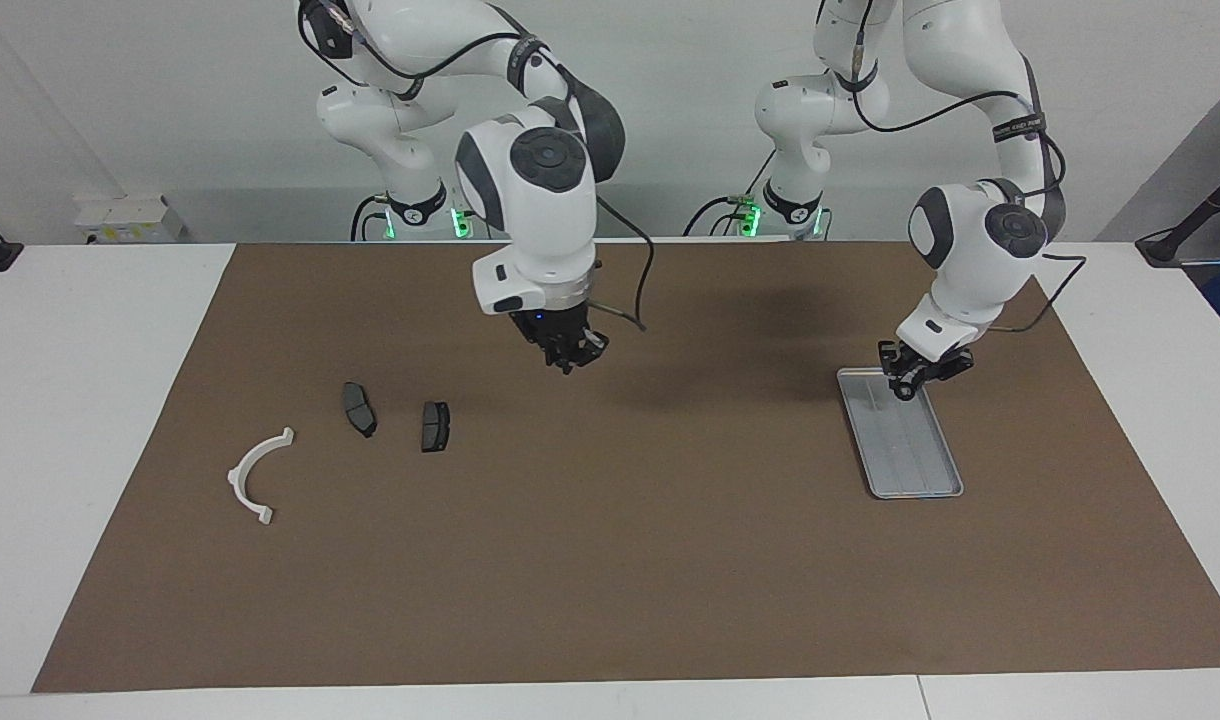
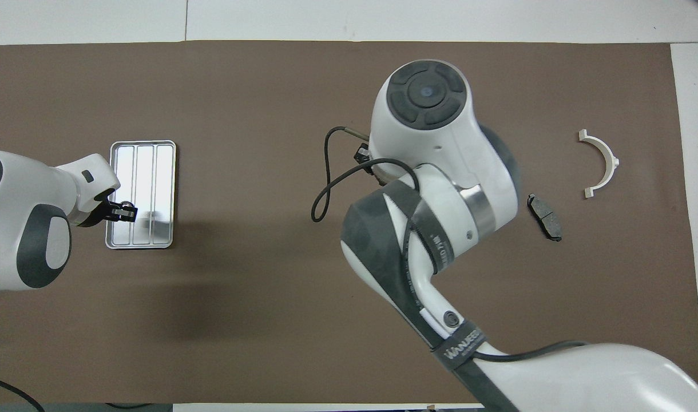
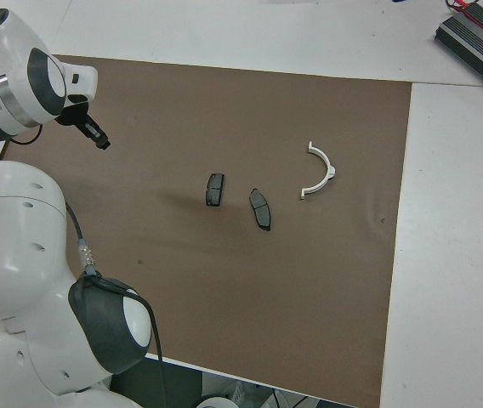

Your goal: Pick bearing gear from pile to tray

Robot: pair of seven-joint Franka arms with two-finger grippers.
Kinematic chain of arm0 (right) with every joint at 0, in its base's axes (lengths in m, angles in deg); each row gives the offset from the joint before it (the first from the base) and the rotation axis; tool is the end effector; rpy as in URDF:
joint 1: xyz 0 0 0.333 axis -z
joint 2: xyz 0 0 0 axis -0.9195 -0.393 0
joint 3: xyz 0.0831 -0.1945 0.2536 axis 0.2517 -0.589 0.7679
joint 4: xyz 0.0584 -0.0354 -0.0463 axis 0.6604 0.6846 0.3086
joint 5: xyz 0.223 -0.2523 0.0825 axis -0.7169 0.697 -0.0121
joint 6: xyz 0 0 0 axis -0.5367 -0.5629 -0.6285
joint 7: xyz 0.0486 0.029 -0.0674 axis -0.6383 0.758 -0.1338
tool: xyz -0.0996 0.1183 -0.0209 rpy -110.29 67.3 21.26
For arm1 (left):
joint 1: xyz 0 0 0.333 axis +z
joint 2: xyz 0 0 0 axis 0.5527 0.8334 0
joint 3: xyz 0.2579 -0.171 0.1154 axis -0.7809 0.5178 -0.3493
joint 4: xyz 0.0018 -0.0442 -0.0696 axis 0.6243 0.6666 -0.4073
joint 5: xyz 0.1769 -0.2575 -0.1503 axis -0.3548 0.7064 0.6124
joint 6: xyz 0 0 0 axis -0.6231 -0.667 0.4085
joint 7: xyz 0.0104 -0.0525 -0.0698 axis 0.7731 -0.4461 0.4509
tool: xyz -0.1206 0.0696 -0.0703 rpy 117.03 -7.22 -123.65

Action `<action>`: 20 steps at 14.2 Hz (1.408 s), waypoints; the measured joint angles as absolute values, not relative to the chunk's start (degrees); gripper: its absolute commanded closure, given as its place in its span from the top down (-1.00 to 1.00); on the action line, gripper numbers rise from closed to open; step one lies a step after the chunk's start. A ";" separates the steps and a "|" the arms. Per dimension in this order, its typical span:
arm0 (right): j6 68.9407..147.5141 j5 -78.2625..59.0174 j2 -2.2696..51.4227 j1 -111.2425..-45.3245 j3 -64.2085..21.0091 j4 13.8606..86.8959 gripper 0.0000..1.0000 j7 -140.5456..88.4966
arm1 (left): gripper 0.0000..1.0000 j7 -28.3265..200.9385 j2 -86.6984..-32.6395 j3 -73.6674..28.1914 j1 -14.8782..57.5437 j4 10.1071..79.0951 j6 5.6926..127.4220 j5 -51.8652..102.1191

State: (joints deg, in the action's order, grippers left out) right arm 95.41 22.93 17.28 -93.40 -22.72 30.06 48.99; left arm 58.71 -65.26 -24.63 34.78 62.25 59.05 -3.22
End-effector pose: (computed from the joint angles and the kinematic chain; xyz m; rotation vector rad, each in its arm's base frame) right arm 0.5410 0.3300 0.4376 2.9922 -0.9216 -0.0296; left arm 0.5018 0.0041 0.3403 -3.0794 0.3808 0.0158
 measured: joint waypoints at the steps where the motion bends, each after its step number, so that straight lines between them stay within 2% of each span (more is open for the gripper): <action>1: 97.38 22.93 16.45 -94.59 -22.72 30.77 -1.00 51.13 | -1.00 58.71 -65.26 -24.59 34.77 63.33 60.42 -3.22; 5: 103.79 22.96 13.17 -97.14 -22.77 33.14 -1.00 55.91 | -1.00 58.72 -65.25 -24.50 34.75 66.54 63.89 -3.22; 11: 113.99 25.82 5.40 -99.84 -22.84 33.84 -1.00 61.65 | -1.00 58.72 -65.14 -24.47 34.75 68.02 65.81 -3.22; 16: 117.28 26.92 4.17 -99.53 -23.35 35.15 -1.00 61.65 | -1.00 58.72 -64.47 -24.44 34.74 68.96 67.60 -3.22; 17: 118.27 26.99 4.17 -99.48 -23.39 35.94 -1.00 61.65 | -0.67 58.72 -64.47 -24.43 34.74 68.97 67.66 -3.22; 18: 118.84 27.01 4.35 -99.47 -23.40 36.38 -1.00 61.65 | 0.36 58.72 -64.47 -24.43 34.73 68.98 67.69 -3.22; 19: 119.40 27.02 4.60 -99.46 -23.41 36.85 -1.00 61.65 | 0.57 58.70 -64.47 -24.42 34.73 68.98 67.70 -3.22; 20: 119.74 27.02 4.76 -99.45 -23.41 37.17 -1.00 61.65 | 0.62 58.64 -64.47 -24.39 34.72 68.98 67.70 -3.22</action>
